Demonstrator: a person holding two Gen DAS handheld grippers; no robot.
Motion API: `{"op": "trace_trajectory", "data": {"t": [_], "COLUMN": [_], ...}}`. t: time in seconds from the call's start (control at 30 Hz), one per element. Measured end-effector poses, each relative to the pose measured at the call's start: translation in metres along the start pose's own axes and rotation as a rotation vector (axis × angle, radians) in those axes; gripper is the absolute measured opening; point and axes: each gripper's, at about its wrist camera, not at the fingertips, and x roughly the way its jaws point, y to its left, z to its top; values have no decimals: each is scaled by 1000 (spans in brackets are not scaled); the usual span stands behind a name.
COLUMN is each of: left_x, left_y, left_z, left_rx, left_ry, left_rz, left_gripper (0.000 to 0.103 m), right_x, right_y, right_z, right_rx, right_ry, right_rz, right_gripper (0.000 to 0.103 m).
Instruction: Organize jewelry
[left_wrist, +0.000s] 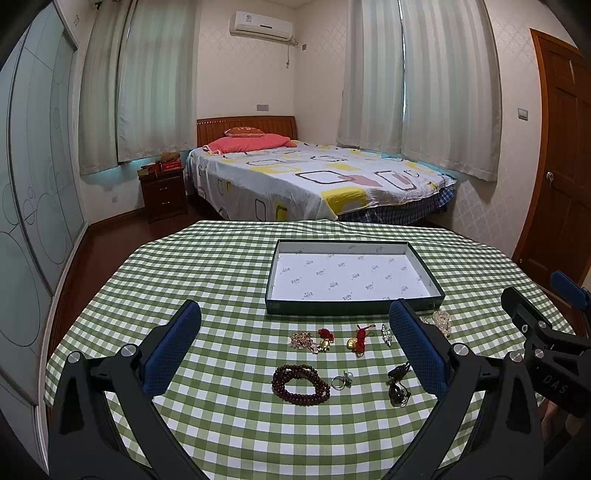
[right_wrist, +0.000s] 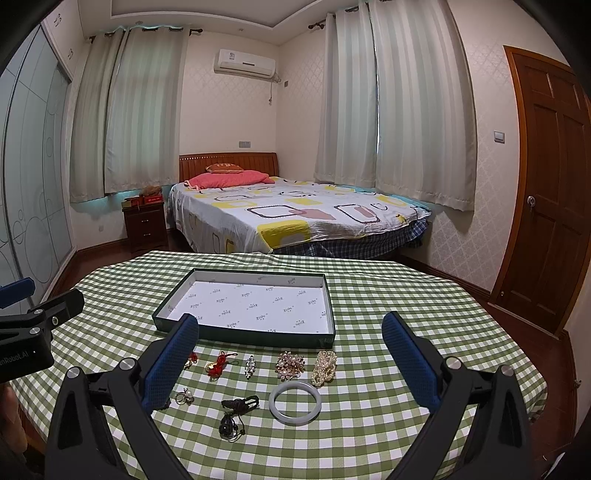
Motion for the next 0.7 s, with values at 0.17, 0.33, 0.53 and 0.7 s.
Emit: {"op": "trace_trajectory", "data": {"t": [0.17,0.33,0.53,0.7], "left_x": [0,0,0,3], "left_y": [0,0,0,1], "left_z": [0,-2,-2,-5], "left_rx": [1,1,2,1], "left_ry": [1,2,4,11], "left_rz": [0,1,0,1], "left_gripper": [99,99,99,99], "right_x": [0,-1,-1,1], "right_y": [0,0,0,0], "right_z": [0,-1,-1,-3], "right_rx": [0,0,0,0], "right_ry": [0,2,3,8], "right_rz": [1,1,1,-1], "right_gripper": [97,97,97,97]}}
